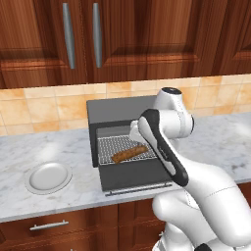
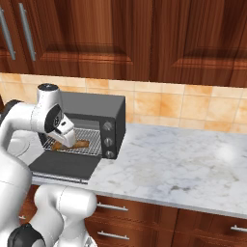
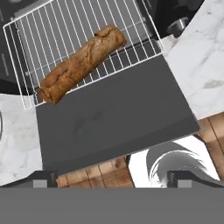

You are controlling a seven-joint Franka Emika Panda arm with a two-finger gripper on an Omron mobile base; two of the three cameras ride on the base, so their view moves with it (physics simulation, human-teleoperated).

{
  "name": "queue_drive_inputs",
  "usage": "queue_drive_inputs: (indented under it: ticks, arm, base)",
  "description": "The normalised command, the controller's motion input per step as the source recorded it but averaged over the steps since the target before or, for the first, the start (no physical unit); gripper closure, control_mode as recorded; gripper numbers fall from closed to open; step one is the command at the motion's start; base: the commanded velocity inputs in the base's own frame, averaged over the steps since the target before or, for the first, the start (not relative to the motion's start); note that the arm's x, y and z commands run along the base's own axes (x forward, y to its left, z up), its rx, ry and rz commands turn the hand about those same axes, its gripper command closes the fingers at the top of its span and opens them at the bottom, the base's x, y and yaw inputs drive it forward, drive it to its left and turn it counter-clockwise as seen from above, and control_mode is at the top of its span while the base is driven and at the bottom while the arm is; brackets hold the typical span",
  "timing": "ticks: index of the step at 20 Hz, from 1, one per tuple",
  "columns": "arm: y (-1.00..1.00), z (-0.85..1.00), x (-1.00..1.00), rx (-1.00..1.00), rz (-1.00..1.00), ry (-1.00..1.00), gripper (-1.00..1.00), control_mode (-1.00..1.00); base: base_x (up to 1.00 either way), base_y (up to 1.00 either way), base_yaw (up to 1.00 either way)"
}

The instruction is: Pull the toaster oven rack outwards. Pick up the baguette from the plate and place it on the toaster oven rack. Close the toaster oven door fully and set the temperature to the lowest setting.

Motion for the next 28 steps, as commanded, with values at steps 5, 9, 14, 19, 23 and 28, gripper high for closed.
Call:
queue_drive_inputs:
  ticks: [5, 9, 14, 19, 23, 28]
  arm:
    - [0.07, -0.23, 0.01, -0.17, 0.02, -0.03, -1.00, -1.00]
    - [0.00, -0.47, 0.00, -0.13, 0.00, -0.07, -1.00, -1.00]
    - [0.00, -0.45, 0.02, -0.05, 0.05, -0.06, -1.00, -1.00]
    - [0.00, -0.27, 0.12, -0.01, 0.11, -0.13, -1.00, -1.00]
    - [0.00, -0.28, 0.21, -0.02, 0.13, -0.07, -1.00, -1.00]
    - [0.00, -0.28, 0.22, -0.04, 0.14, 0.00, -1.00, -1.00]
  base:
    - [0.00, 0.00, 0.00]
    - [0.00, 0.00, 0.00]
    - [0.00, 0.00, 0.00]
    - [0.00, 0.00, 0.00]
    - [0.00, 0.00, 0.00]
    - [0.00, 0.00, 0.00]
